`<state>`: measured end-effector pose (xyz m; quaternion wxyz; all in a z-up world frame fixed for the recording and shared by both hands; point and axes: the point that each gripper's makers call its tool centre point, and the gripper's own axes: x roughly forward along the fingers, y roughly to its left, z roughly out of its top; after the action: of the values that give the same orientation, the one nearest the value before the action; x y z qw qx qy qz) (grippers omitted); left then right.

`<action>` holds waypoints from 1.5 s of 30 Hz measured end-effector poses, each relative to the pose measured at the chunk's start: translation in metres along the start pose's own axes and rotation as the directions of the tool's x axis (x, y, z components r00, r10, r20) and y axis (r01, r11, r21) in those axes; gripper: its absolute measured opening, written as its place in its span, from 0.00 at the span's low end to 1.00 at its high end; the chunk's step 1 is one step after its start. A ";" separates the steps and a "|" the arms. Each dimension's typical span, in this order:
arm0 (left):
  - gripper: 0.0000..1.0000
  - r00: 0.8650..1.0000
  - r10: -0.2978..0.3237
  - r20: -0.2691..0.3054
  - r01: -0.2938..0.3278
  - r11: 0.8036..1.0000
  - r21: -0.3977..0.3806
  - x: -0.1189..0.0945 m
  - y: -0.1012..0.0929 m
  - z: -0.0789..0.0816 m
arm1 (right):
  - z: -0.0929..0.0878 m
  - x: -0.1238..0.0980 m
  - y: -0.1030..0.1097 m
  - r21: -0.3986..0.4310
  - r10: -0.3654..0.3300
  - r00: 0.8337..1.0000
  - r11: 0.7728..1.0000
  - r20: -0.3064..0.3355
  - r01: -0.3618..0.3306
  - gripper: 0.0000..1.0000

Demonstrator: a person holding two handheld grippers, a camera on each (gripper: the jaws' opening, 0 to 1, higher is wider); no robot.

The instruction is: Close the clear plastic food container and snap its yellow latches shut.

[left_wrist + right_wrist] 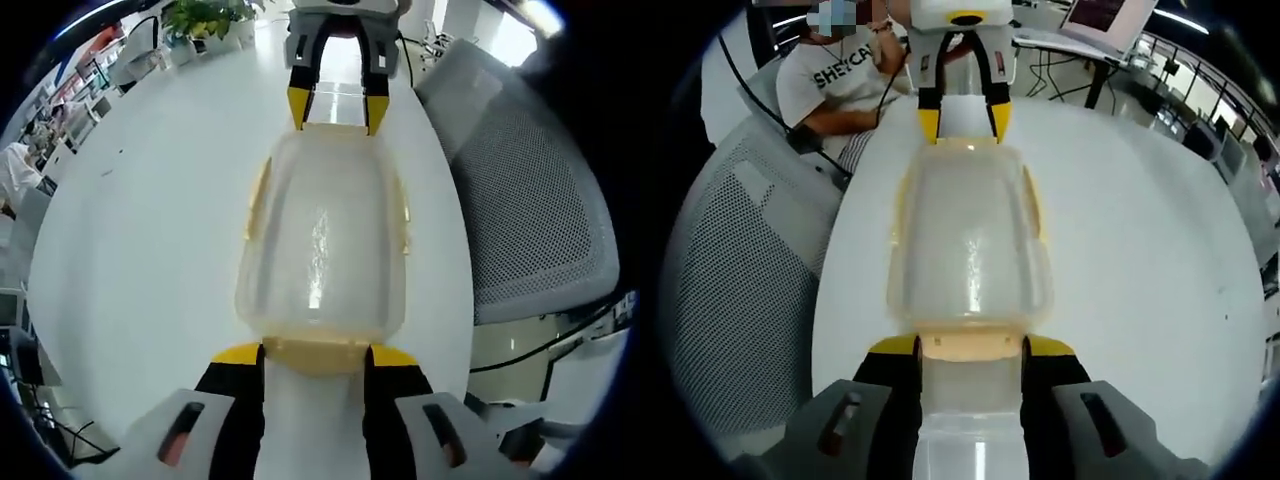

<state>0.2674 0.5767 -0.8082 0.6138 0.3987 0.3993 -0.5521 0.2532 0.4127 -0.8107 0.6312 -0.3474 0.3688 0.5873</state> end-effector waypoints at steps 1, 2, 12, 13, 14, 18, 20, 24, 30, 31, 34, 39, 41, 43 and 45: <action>0.33 1.000 0.000 0.002 0.000 1.000 0.000 -0.001 0.000 0.001 | 0.000 -0.001 0.000 0.000 0.000 1.000 1.000 0.000 0.000 0.34; 0.33 1.000 0.001 0.007 -0.001 1.000 -0.001 -0.003 0.001 0.002 | 0.000 -0.004 -0.001 0.001 -0.002 1.000 1.000 0.000 0.002 0.34; 0.33 1.000 0.006 0.017 -0.006 1.000 -0.018 -0.013 0.008 0.007 | 0.008 -0.019 -0.009 -0.003 -0.014 1.000 1.000 -0.002 0.014 0.34; 0.33 1.000 0.008 0.018 -0.007 1.000 -0.017 -0.014 0.009 0.008 | 0.008 -0.020 -0.009 -0.002 -0.013 1.000 1.000 -0.003 0.013 0.34; 0.33 1.000 0.008 0.019 -0.007 1.000 -0.016 -0.014 0.009 0.008 | 0.008 -0.021 -0.009 -0.001 -0.014 1.000 1.000 -0.003 0.014 0.34; 0.33 1.000 0.008 0.029 -0.008 1.000 -0.014 -0.017 0.010 0.011 | 0.008 -0.023 -0.010 0.002 -0.016 1.000 1.000 -0.007 0.016 0.34; 0.33 0.999 0.011 0.031 -0.010 1.000 -0.014 -0.018 0.011 0.012 | 0.008 -0.024 -0.010 0.007 -0.015 1.000 1.000 -0.005 0.015 0.34; 0.33 0.999 0.012 0.035 -0.011 1.000 -0.017 -0.018 0.012 0.013 | 0.009 -0.026 -0.012 0.007 -0.016 1.000 1.000 -0.009 0.017 0.34; 0.33 0.999 0.012 0.037 -0.011 1.000 -0.015 -0.020 0.014 0.015 | 0.008 -0.027 -0.013 0.010 -0.017 1.000 1.000 -0.016 0.017 0.34; 0.33 0.999 0.011 0.036 -0.011 1.000 -0.014 -0.020 0.013 0.015 | 0.009 -0.027 -0.013 0.010 -0.018 1.000 1.000 -0.015 0.018 0.34; 0.33 0.999 0.007 0.038 -0.006 1.000 -0.015 -0.019 0.012 0.016 | 0.008 -0.029 -0.012 0.010 -0.016 1.000 1.000 -0.017 0.016 0.34; 0.33 0.999 0.014 0.050 -0.013 1.000 -0.017 -0.019 0.015 0.019 | 0.005 -0.031 -0.014 0.012 -0.020 1.000 1.000 -0.021 0.020 0.34; 0.33 0.999 0.016 0.052 -0.015 1.000 -0.015 -0.018 0.015 0.021 | 0.004 -0.031 -0.014 0.013 -0.021 0.999 1.000 -0.024 0.021 0.34; 0.33 0.999 0.013 0.050 -0.012 1.000 -0.017 -0.017 0.014 0.022 | 0.003 -0.032 -0.014 0.011 -0.020 0.999 1.000 -0.025 0.020 0.34; 0.33 0.999 0.019 0.048 -0.018 1.000 -0.017 -0.016 0.014 0.023 | 0.002 -0.033 -0.014 0.010 -0.021 0.999 1.000 -0.024 0.022 0.34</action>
<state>0.2814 0.5618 -0.7845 0.6316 0.3840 0.3852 -0.5525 0.2659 0.3974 -0.7807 0.6347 -0.3552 0.3757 0.5743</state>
